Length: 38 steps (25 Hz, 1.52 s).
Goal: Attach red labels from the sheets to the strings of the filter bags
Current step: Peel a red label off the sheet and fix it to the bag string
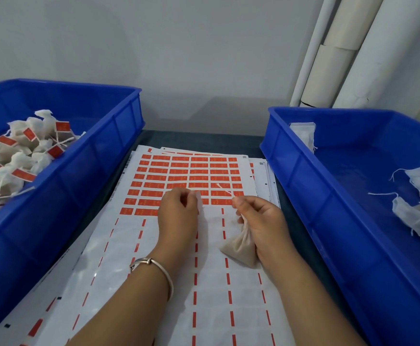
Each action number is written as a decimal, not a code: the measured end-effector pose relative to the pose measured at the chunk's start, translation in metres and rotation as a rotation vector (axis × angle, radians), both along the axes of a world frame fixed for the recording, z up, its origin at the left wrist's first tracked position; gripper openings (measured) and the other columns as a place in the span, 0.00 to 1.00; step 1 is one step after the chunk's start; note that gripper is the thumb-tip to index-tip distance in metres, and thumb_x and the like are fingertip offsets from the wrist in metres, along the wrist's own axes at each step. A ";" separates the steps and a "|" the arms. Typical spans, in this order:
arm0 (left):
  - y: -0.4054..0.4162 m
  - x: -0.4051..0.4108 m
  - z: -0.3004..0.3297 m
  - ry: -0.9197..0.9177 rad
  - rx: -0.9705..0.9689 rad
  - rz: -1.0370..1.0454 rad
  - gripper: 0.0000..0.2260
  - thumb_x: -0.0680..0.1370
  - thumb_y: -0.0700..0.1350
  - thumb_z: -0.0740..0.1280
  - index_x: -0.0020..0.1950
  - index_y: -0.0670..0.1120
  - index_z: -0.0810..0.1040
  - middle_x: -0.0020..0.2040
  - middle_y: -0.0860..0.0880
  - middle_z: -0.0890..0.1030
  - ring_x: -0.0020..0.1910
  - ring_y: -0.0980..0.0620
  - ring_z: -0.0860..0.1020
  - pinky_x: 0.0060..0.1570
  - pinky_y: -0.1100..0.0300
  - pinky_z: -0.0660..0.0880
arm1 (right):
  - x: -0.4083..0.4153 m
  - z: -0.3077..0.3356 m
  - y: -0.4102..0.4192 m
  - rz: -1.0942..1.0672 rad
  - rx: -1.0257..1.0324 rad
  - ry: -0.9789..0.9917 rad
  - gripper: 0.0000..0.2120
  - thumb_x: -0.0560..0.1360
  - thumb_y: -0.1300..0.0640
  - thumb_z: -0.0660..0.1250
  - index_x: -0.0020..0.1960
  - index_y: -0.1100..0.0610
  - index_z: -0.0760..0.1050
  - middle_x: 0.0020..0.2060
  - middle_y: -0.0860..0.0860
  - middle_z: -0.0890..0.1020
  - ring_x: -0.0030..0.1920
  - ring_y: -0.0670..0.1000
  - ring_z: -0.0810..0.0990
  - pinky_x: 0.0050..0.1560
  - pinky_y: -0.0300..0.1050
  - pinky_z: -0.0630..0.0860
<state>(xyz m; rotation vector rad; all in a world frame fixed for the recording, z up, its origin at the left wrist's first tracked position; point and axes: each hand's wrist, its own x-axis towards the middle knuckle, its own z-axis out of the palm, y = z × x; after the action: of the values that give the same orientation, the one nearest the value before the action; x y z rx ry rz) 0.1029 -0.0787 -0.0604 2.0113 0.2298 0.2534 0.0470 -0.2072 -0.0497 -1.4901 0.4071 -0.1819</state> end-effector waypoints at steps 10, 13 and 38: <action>0.001 -0.020 0.019 0.016 -0.597 -0.195 0.05 0.78 0.47 0.63 0.45 0.51 0.79 0.37 0.56 0.83 0.38 0.58 0.82 0.31 0.70 0.75 | -0.020 0.023 0.013 0.108 -0.322 -0.354 0.05 0.68 0.41 0.66 0.39 0.29 0.77 0.39 0.30 0.81 0.46 0.36 0.80 0.39 0.24 0.74; -0.001 -0.025 0.024 0.037 -0.636 -0.311 0.08 0.79 0.44 0.62 0.45 0.49 0.80 0.37 0.53 0.83 0.38 0.55 0.83 0.34 0.69 0.76 | -0.018 0.019 0.015 0.153 -0.247 -0.392 0.07 0.72 0.48 0.67 0.41 0.35 0.79 0.38 0.37 0.83 0.44 0.41 0.82 0.43 0.27 0.76; -0.005 -0.031 0.025 0.129 -0.578 -0.502 0.11 0.80 0.50 0.58 0.42 0.54 0.77 0.33 0.57 0.83 0.33 0.58 0.81 0.28 0.72 0.72 | -0.009 0.009 0.003 -0.093 -0.225 -0.297 0.08 0.74 0.55 0.69 0.38 0.44 0.77 0.36 0.27 0.79 0.44 0.28 0.76 0.32 0.21 0.69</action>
<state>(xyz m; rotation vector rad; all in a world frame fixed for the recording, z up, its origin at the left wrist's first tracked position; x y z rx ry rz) 0.0718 -0.0838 -0.0352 1.4477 -0.1184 -0.2414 0.0382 -0.2039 -0.0402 -1.6347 0.2206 -0.5301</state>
